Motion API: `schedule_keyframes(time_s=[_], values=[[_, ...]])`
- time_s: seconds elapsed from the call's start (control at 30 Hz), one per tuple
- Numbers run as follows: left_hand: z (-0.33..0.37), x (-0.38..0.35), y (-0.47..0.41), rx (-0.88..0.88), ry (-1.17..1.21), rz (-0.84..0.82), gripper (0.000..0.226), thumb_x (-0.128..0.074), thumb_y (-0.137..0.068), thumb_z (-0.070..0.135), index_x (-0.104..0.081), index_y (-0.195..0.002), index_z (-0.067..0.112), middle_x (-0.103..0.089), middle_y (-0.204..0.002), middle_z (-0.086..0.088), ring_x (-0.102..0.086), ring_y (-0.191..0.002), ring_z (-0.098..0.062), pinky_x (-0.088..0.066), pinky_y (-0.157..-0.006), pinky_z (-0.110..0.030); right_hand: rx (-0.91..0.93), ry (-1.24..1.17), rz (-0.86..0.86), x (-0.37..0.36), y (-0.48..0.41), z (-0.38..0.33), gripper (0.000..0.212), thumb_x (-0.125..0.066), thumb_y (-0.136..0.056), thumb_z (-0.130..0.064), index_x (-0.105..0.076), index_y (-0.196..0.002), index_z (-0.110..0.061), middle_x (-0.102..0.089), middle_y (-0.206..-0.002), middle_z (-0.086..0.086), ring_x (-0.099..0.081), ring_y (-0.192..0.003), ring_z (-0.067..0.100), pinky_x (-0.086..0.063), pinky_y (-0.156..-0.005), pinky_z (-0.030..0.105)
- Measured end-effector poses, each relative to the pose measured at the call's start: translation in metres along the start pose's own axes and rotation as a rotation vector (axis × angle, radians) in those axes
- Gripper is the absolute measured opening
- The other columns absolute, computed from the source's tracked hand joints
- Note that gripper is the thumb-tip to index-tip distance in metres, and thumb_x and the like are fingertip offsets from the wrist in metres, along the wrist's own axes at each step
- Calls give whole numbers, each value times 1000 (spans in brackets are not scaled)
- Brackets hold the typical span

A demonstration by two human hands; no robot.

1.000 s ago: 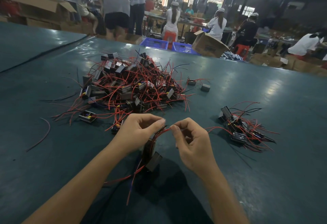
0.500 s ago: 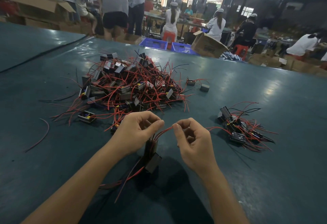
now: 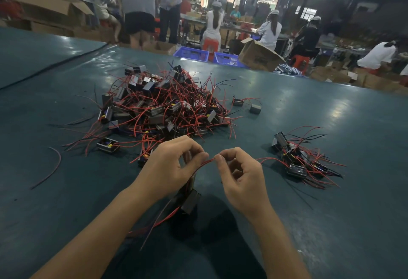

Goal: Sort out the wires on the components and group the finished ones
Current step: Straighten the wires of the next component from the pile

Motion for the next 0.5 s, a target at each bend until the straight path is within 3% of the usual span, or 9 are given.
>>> schedule_keyframes(time_s=[0.13,0.33,0.43,0.5], values=[[-3,2,0,10,14,32,12,-66,-89,28,-69,-82,18,-62,-76,10,-59,-71,-11,-45,-66,-17,8,2,-7,0,0,0,11,-61,-91,-22,-60,-81,-24,-49,-56,-14,-40,-46,5,-31,-44,15],[-7,5,-1,23,-7,71,14,-65,-91,23,-72,-85,12,-66,-79,7,-62,-72,-11,-49,-64,-26,17,21,-15,-1,-1,0,11,-63,-93,-19,-61,-82,-21,-49,-57,-14,-40,-46,5,-31,-45,14],[0,6,0,-13,-3,66,18,-65,-91,30,-73,-91,14,-66,-82,10,-62,-74,-9,-51,-67,-28,22,29,-14,0,-1,0,10,-63,-93,-18,-62,-83,-19,-50,-58,-16,-41,-46,5,-32,-45,14],[3,0,1,-18,6,1,27,-59,-91,41,-72,-102,20,-66,-93,16,-63,-84,-8,-52,-76,-32,28,27,-14,0,-1,-1,9,-63,-92,-18,-62,-83,-19,-52,-59,-16,-42,-47,6,-33,-44,16]])
Point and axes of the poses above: each hand's wrist, its own y-axis away from the middle knuckle, its own x-axis out of the back of the hand, z = x × y, the point moved 9 cm from there along -y, towards the middle knuckle
